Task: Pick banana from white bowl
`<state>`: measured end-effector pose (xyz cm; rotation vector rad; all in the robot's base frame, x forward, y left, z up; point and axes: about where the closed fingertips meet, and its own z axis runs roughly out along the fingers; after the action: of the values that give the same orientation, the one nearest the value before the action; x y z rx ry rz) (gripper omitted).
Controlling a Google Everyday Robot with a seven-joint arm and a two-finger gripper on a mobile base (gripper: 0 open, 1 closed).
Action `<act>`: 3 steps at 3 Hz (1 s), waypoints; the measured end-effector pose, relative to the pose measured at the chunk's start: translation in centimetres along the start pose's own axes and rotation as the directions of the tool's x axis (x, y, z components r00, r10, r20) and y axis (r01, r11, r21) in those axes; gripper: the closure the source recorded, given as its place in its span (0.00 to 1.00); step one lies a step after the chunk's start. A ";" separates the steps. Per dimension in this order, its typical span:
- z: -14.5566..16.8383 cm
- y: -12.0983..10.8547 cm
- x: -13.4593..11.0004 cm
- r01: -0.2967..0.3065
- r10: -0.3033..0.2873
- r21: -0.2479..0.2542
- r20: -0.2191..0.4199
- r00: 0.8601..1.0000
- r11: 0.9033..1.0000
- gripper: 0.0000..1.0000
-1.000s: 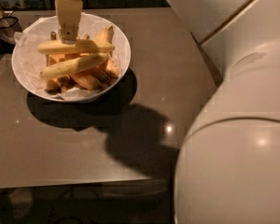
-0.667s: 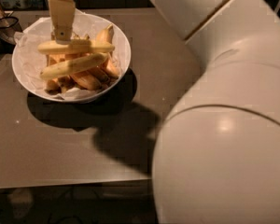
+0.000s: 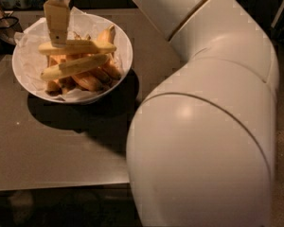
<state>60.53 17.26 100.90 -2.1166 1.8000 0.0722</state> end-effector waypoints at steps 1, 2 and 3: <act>1.2 -0.3 -0.1 -0.017 0.017 -0.022 -0.004 1.000 1.000 0.36; 2.3 -0.3 0.1 -0.034 0.034 -0.043 -0.013 0.999 0.998 0.36; 3.2 -0.3 0.1 -0.042 0.041 -0.061 -0.025 0.999 0.997 0.36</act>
Offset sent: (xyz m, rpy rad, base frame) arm -0.0172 -0.0279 -0.0365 -0.1603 0.1863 -0.0318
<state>61.41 18.20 97.95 -2.1305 1.8787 0.1149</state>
